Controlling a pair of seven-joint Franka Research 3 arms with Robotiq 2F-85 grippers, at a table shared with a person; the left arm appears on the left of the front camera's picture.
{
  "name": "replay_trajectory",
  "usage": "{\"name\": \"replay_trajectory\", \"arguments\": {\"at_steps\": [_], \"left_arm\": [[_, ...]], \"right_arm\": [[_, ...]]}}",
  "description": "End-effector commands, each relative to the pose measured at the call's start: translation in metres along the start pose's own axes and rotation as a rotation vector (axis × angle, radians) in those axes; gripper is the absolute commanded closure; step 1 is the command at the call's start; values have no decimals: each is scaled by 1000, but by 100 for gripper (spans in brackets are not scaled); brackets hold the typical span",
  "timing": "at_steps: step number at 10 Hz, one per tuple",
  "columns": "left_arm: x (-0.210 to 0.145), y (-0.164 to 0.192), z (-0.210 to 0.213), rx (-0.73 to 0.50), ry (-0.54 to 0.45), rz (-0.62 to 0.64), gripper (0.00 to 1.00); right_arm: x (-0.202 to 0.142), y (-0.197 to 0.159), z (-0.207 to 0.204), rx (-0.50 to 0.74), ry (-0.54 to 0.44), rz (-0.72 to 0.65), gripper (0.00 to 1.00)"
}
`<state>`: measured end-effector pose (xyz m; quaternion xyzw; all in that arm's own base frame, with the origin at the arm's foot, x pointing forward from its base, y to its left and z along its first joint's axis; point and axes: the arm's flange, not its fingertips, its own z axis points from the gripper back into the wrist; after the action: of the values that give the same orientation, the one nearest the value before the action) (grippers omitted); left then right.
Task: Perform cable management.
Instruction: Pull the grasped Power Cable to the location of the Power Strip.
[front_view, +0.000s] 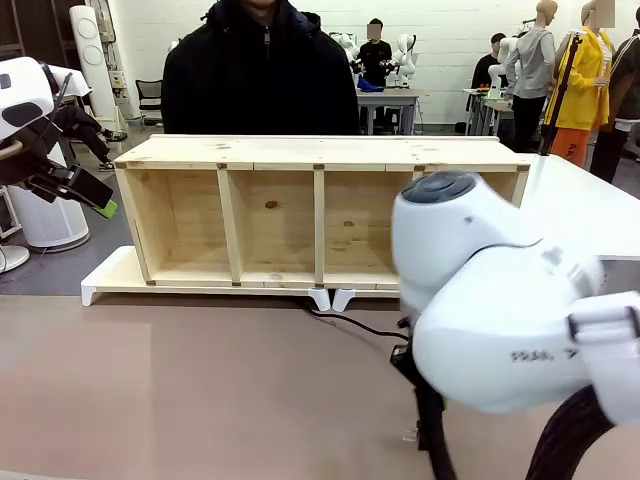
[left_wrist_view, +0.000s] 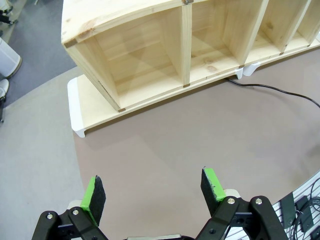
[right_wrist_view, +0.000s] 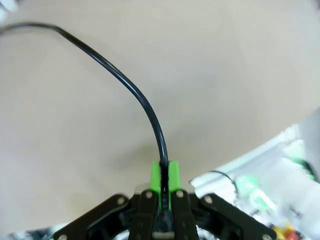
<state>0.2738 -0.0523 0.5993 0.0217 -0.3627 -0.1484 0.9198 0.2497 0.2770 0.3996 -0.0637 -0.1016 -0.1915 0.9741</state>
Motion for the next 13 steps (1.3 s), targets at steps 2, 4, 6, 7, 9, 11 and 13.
{"name": "replay_trajectory", "arguments": {"at_steps": [2,4,6,7,9,11,13], "left_arm": [[0,1,0,7,-2,-3,0],[0,1,0,7,-2,-3,0],[0,1,0,7,-2,-3,0],[0,1,0,7,-2,-3,0],[0,1,0,7,-2,-3,0],[0,1,0,7,-2,-3,0],[0,1,0,7,-2,-3,0]], "right_arm": [[2,-75,2,-9,34,-32,93],[17,-103,-2,-42,46,-57,93],[42,-135,-2,-31,43,-68,93],[61,-149,0,12,25,-34,93],[97,-166,6,11,-48,-99,93],[121,-179,10,27,-63,-125,93],[147,-185,15,11,-132,-34,93]]}}
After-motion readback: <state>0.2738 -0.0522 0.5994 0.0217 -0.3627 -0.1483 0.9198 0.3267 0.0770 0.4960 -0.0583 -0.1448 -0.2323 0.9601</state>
